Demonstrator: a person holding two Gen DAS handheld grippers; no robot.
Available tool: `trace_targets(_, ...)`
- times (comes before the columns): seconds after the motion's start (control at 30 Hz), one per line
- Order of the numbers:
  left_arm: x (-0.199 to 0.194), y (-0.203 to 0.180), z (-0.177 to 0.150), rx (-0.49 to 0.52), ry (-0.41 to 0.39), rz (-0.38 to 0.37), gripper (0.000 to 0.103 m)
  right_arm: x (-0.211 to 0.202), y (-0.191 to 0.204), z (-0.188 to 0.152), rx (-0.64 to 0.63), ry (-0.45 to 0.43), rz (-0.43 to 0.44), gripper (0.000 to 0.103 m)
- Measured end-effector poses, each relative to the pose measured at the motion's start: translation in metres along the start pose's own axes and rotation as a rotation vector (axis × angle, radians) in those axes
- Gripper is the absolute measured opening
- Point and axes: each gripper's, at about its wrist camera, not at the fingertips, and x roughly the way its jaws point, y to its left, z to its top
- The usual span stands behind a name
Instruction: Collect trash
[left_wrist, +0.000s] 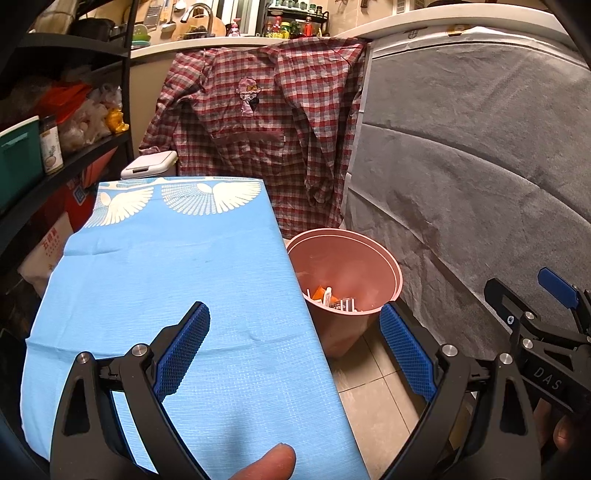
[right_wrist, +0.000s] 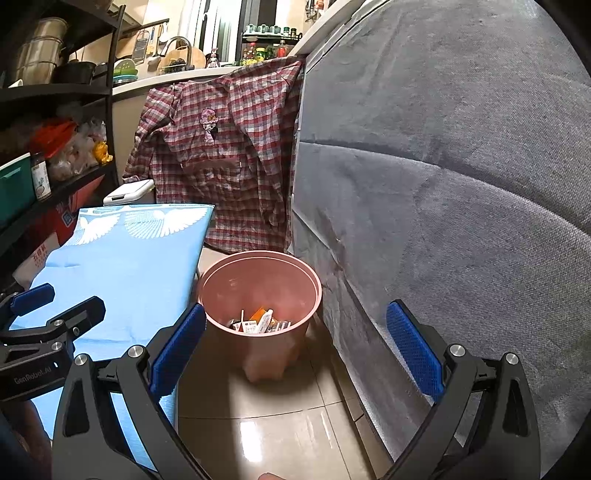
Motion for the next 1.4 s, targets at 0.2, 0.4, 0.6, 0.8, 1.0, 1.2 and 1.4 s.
trace_targets(0.2,-0.0006,-0.0001,-0.0005,0.002,0.0,0.003,0.09,0.0002,-0.0003,0.0002,0.0,0.0,0.001,0.096)
trace_targets(0.4,-0.0007,-0.0005,-0.0003,0.003,0.001,0.001,0.09,0.0006,-0.0008,0.0005,-0.001,0.0,0.0,0.096)
trace_targets(0.6,-0.0016,-0.0003,-0.0004,0.006,-0.001,0.001,0.09,0.0013,-0.0016,0.0007,-0.002,-0.001,0.001,0.096)
trace_targets(0.8,-0.0014,0.0005,-0.0007,0.007,0.006,0.001,0.09,0.0009,-0.0011,0.0003,-0.001,-0.001,0.001,0.096)
trace_targets(1.0,-0.0007,0.0007,-0.0015,0.002,0.01,0.001,0.09,0.0008,-0.0011,0.0,0.0,-0.001,0.001,0.096)
trace_targets(1.2,0.0004,0.0005,-0.0011,0.002,0.009,0.003,0.09,0.0011,-0.0014,0.0,0.0,-0.001,0.001,0.096)
trace_targets(1.4,-0.0005,0.0016,-0.0014,0.006,0.006,0.004,0.09,0.0016,-0.0019,0.0,-0.001,-0.001,0.002,0.096)
